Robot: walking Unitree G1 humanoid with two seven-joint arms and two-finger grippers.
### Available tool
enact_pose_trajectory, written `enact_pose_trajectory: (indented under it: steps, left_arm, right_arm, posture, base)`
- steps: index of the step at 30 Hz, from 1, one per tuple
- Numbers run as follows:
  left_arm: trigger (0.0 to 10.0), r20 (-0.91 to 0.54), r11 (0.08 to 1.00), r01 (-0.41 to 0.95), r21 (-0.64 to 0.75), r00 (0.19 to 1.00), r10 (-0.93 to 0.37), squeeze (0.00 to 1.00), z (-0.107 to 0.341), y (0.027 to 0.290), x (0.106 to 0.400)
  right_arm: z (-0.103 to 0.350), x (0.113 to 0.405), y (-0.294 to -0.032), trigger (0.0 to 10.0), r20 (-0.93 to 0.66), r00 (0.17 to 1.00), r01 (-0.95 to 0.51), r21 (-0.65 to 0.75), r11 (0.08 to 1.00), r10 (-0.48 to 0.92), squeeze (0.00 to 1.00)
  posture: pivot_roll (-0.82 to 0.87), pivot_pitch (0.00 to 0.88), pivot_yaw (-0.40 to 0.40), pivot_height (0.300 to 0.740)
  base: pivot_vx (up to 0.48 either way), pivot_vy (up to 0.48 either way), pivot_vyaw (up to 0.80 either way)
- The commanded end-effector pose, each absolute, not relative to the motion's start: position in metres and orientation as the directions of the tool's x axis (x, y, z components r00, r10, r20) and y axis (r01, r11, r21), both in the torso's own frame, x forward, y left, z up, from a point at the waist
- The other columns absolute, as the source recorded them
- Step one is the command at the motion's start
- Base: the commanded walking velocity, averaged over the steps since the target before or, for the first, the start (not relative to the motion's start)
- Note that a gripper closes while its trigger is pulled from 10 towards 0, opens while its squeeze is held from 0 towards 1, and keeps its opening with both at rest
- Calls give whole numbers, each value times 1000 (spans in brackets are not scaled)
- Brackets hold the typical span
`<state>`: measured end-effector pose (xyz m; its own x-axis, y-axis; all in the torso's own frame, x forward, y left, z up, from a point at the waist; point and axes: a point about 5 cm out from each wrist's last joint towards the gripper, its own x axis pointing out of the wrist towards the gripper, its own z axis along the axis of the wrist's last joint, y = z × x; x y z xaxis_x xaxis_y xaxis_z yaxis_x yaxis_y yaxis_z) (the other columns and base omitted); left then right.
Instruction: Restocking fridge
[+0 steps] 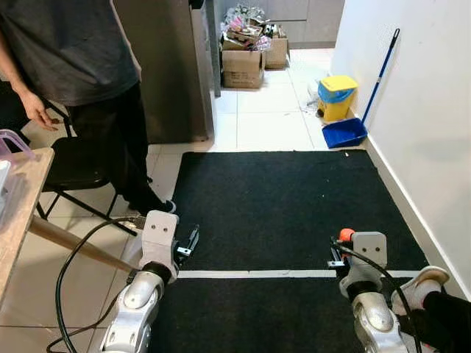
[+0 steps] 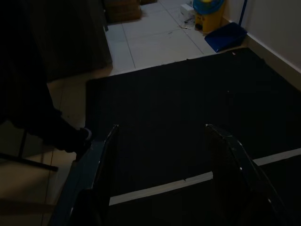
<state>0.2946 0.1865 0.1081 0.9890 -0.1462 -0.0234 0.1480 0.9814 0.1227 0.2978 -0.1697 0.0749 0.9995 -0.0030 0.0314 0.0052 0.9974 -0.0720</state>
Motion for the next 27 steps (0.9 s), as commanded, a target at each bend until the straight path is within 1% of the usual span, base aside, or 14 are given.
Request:
enact_pose_trajectory:
  steps: [1, 5, 14, 27]
  left_arm:
    - [10000, -41, 979, 155, 135, 988, -151, 0, 104, 188, 293]
    - [10000, -31, 980, 149, 132, 989, -146, 0, 105, 188, 294]
    - [10000, -35, 981, 143, 133, 990, -139, 0, 104, 190, 295]
    - [10000, -33, 981, 146, 130, 989, -143, 0, 105, 189, 297]
  right_arm:
    - [72, 293, -164, 10000, 32, 999, -12, -72, 997, 15, 0]
    - [71, 293, -162, 10000, 31, 999, -17, -69, 998, 19, 0]
    - [75, 296, -174, 10000, 36, 999, 20, -70, 997, -17, 0]
    - [75, 295, -175, 10000, 34, 999, 30, -69, 997, -27, 0]
  posture:
    - [-44, 136, 26, 740]
    - [-44, 135, 26, 740]
    - [-45, 132, 31, 740]
    - [-46, 138, 34, 740]
  base:
    - [0, 0, 0]
    - [240, 0, 0]
    - [331, 0, 0]
    - [311, 0, 0]
